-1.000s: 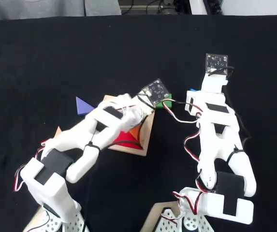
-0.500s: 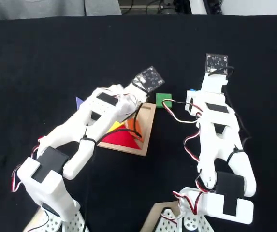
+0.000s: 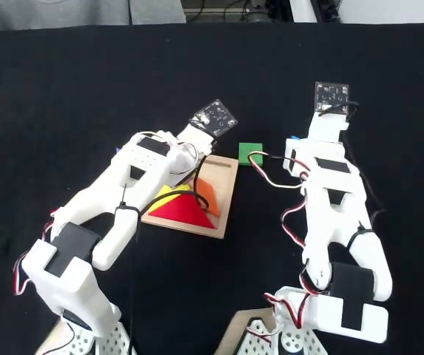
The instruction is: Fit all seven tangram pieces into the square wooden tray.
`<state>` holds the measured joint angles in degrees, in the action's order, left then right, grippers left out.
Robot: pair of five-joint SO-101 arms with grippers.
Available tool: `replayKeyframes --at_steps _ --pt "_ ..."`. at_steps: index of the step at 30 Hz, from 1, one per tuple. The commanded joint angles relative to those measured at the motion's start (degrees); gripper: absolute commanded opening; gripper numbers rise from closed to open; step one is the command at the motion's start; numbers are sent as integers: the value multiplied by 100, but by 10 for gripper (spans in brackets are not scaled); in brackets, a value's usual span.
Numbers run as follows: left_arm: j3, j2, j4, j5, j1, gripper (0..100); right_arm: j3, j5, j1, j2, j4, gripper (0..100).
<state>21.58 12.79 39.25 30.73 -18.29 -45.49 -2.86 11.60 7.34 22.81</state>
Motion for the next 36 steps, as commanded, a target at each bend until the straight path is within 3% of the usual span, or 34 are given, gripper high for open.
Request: replayKeyframes --at_steps 1,13,20,27,36 --pt "-84 -44 44 44 -66 112 286 18 62 22 -114 11" --pt "57 -35 26 44 -681 112 277 9 0 22 -114 11" --pt "66 -88 62 26 -708 112 277 9 0 22 -114 11" --pt "119 -97 440 35 -1086 112 277 9 0 22 -114 11" --pt "119 -466 457 0 -963 112 277 9 18 22 -114 11"
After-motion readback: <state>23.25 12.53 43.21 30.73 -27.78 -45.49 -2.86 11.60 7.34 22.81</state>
